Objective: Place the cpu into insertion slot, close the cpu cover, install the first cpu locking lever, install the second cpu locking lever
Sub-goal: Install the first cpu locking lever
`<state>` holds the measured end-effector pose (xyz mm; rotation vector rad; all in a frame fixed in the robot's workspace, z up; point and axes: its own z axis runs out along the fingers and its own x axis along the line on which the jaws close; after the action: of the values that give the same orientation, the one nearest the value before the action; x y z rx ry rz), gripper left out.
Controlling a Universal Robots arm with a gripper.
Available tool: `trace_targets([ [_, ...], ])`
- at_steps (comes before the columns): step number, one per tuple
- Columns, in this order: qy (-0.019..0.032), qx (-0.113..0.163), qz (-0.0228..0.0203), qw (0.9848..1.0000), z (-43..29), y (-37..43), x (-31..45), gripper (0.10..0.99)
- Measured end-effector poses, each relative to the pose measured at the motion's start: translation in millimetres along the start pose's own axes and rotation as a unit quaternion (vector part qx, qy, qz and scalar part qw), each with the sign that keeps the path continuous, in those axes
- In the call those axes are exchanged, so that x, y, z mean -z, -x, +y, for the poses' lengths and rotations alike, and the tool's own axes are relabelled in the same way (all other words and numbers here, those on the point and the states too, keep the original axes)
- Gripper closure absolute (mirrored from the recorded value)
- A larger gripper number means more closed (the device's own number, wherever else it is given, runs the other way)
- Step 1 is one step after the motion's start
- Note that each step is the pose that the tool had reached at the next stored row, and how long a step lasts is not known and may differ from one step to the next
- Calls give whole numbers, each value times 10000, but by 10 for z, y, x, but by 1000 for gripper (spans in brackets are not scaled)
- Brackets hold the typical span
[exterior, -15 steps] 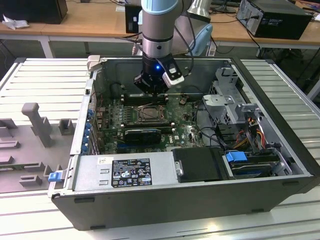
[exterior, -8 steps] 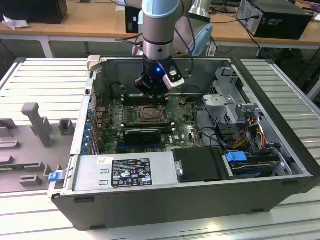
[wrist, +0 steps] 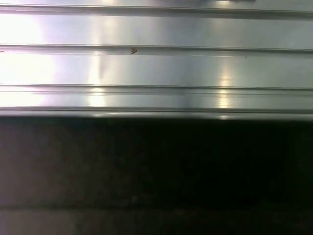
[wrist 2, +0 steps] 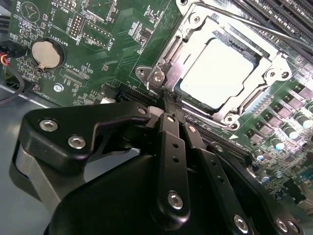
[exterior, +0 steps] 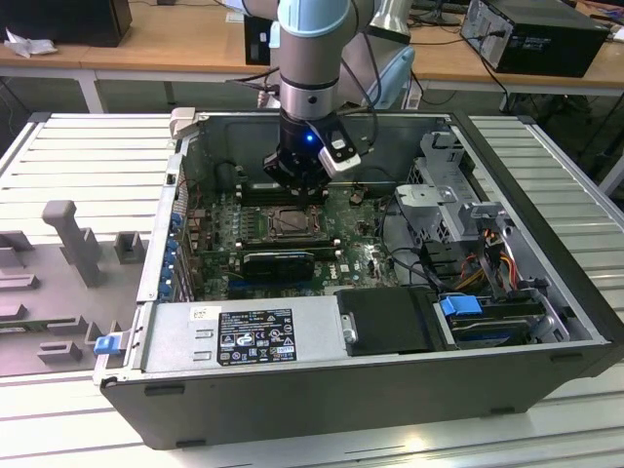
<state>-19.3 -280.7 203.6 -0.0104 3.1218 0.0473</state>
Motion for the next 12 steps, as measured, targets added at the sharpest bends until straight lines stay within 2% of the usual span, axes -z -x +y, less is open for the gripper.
trace_targets([
  [4,-14,2,2,10000,-2,4,-26,980],
  [5,19,2,2,10000,-4,7,-28,980],
  [7,30,1,-2,10000,0,8,-23,980],
  [9,33,1,-3,10000,3,11,35,980],
  [11,29,2,-1,10000,4,11,135,980],
  [12,30,2,-1,10000,4,12,153,980],
])
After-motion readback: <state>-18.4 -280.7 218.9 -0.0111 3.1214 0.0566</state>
